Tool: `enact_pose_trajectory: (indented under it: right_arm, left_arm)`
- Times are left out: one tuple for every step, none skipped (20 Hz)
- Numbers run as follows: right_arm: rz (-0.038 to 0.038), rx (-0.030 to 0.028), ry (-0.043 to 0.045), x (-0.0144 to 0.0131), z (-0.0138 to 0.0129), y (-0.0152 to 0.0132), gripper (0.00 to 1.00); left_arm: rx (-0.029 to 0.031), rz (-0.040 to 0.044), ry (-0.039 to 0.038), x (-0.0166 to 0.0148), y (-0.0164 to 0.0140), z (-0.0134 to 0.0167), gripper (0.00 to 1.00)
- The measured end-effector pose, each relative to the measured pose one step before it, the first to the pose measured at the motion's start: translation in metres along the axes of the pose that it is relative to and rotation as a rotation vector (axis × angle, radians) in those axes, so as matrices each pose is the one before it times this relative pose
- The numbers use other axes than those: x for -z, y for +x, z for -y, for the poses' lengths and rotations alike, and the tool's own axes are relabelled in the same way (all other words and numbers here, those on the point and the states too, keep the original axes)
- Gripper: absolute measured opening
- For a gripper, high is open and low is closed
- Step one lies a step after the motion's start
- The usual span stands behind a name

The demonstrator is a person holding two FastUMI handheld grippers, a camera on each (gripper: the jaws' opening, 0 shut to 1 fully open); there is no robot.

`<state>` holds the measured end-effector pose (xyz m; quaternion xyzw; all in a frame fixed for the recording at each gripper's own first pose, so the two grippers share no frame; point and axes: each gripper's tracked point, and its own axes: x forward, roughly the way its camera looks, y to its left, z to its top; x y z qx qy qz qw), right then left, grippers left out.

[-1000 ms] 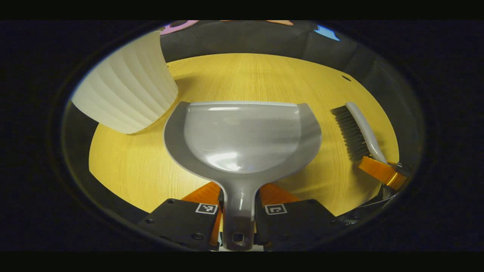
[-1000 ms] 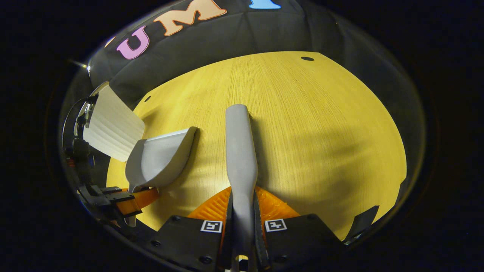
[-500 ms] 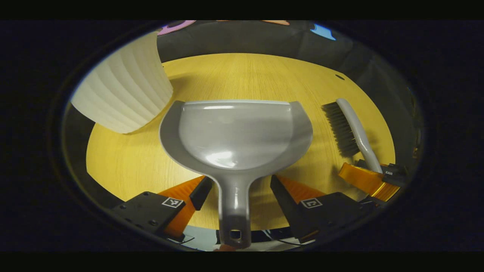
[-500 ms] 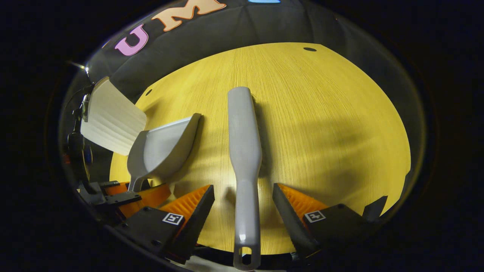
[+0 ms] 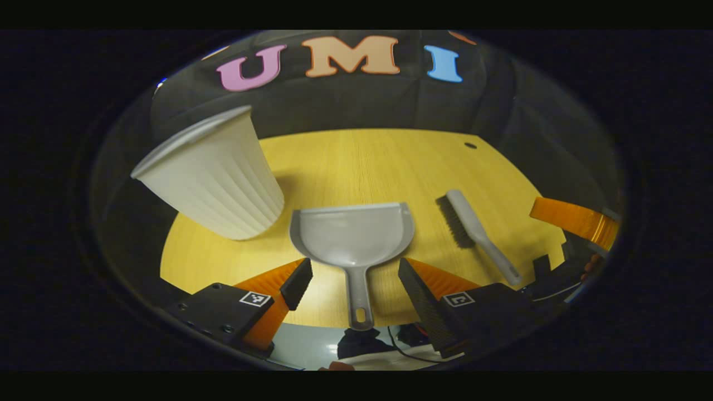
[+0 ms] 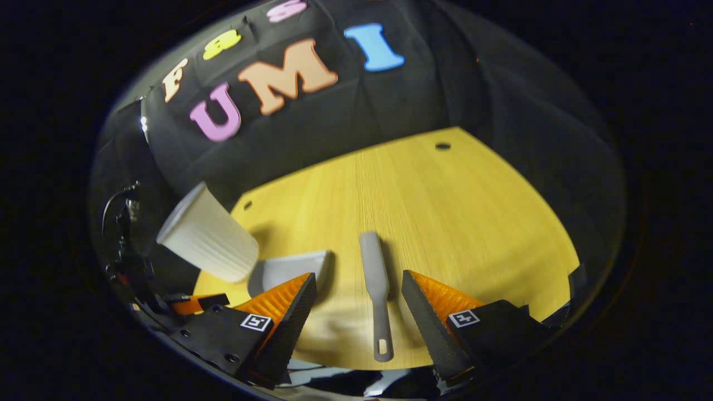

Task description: Pick up the small broom and dustpan from the desktop, sweep the trash into the dustpan with the broom, and then empty the trash into the garbage bin.

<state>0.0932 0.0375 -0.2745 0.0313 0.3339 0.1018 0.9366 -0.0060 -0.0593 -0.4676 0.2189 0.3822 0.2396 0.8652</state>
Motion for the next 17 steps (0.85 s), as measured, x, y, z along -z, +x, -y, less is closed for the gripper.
enact_pose_trajectory:
  right_arm:
    - [0.08097, -0.01578, -0.00658, -0.01665, -0.01033, -0.01867, 0.99]
    - [0.07493, -0.01305, -0.0127, -0.00844, -0.01063, -0.0129, 0.99]
    - [0.05977, -0.01129, -0.01077, -0.01003, -0.00945, -0.01218, 0.99]
    - [0.04547, -0.0212, -0.00709, -0.00584, -0.01083, -0.01212, 0.98]
    - [0.03581, -0.01569, -0.00528, -0.00327, -0.00607, -0.00959, 0.98]
    - [0.03269, -0.00782, -0.01684, 0.00471, 0.00703, -0.00476, 0.98]
    - [0.02538, 0.00792, -0.02905, 0.00247, 0.00504, -0.00287, 0.98]
    - [0.01291, 0.00745, -0.02805, 0.00106, -0.00562, -0.00134, 0.98]
    - [0.0096, -0.00053, -0.01672, 0.00116, -0.00485, -0.00321, 0.98]
    - [0.00661, -0.00073, -0.00473, -0.00069, -0.00716, -0.00281, 0.98]
    - [-0.00014, -0.00331, 0.0071, -0.00114, -0.00233, -0.00222, 0.98]
    - [-0.00347, -0.00176, 0.01213, -0.0011, 0.00224, 0.00171, 0.98]
    - [0.00253, 0.00158, 0.01302, -0.00086, -0.00168, -0.00028, 0.98]
    - [-0.00396, 0.00251, 0.00982, 0.00188, -0.00162, 0.00107, 0.98]
    - [-0.00657, 0.00366, 0.00608, 0.00132, -0.00031, 0.00007, 0.98]
    - [-0.00205, 0.00642, 0.00376, -0.00012, 0.00101, -0.00088, 0.98]
    - [0.00143, 0.0084, 0.00158, 0.0019, 0.00097, 0.00045, 0.98]
  left_arm:
    - [-0.01843, 0.09692, -0.00404, -0.02459, -0.01966, 0.00095, 0.95]
    - [-0.01905, 0.09933, 0.00652, -0.02335, -0.02119, -0.00058, 0.95]
    - [-0.01871, 0.10063, 0.01123, -0.02825, -0.01754, -0.00258, 0.96]
    - [-0.01056, 0.09779, 0.00766, -0.01057, -0.00853, 0.0064, 0.96]
    - [-0.02143, 0.05929, -0.00151, -0.01211, -0.00609, -0.00441, 0.96]
    - [-0.01014, 0.02509, 0.00014, 0.00916, -0.00578, 0.00105, 0.95]
    - [0.01129, 0.02212, -0.00088, 0.00096, -0.00971, 0.00667, 0.94]
    - [0.01524, 0.00858, -0.00954, -0.0021, -0.00817, 0.00339, 0.95]
    - [0.01904, 0.0111, -0.01122, -0.00217, -0.00346, 0.00203, 0.95]
    - [0.02289, 0.01145, -0.00871, -0.01132, 0.00249, -0.00252, 0.95]
    - [0.01894, 0.00439, -0.00374, -0.00549, -0.0022, 0.00109, 0.95]
    - [0.02154, 0.00976, -0.00194, -0.00225, 0.00286, 0.00488, 0.95]
    - [0.0253, -0.00068, 0.00064, -0.00186, 0.00071, 0.00417, 0.95]
    - [0.01838, 0.00498, 0.00054, -0.00132, 0.00148, 0.00305, 0.95]
    - [0.01633, 0.00254, -0.00162, -0.00371, 0.00115, 0.00249, 0.95]
    - [0.01038, 0.00615, -0.00087, -0.00264, 0.00099, 0.00262, 0.95]
    - [0.00793, 0.00789, -0.00212, -0.0039, 0.00023, -0.00015, 0.95]
